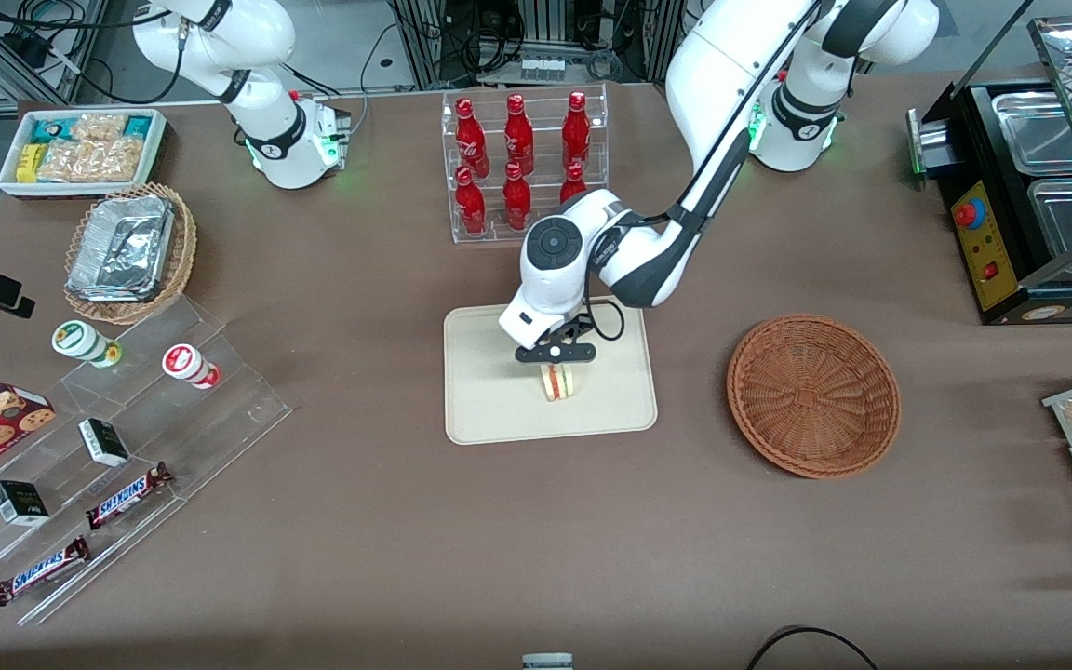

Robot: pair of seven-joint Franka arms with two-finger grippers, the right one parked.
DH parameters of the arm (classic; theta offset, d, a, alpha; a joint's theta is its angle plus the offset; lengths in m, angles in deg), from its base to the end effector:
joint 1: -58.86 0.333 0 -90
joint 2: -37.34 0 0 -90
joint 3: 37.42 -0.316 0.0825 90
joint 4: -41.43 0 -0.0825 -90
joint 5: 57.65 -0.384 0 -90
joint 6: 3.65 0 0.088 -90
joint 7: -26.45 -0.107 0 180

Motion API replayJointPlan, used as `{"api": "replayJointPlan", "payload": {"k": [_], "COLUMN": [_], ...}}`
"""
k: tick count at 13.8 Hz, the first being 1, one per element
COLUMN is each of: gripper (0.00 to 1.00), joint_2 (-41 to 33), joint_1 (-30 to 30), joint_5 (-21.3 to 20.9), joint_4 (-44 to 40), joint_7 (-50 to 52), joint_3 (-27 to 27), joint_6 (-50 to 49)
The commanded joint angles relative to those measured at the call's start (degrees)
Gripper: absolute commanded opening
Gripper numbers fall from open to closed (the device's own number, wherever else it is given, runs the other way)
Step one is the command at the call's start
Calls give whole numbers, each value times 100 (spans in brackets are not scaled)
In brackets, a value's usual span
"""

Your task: Place sandwich from basket to tray

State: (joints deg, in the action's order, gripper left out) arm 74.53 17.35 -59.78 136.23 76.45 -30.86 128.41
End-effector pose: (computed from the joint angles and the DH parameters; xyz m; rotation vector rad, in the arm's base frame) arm 0.4655 -0.5036 0.2348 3.1094 0.0500 -0.0428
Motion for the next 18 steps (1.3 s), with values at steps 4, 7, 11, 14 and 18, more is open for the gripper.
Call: {"api": "replayJointPlan", "payload": {"k": [4,7,11,14,18], "gripper": [100,100,100,100,100], "joint_2": [-544,-1509,-2451,-2935,-3314], "joint_1": [-7,2,369,1142,2030], "joint_5": [-68,19,195,195,187], "joint_4": [-216,-269,-391,-480,-480], "joint_7": [116,89,2,-680,-1991], "joint_3": [-312,-663,-1095,-1095,-1104], "joint_6": [-864,-1761,-2535,-3237,-3836]}}
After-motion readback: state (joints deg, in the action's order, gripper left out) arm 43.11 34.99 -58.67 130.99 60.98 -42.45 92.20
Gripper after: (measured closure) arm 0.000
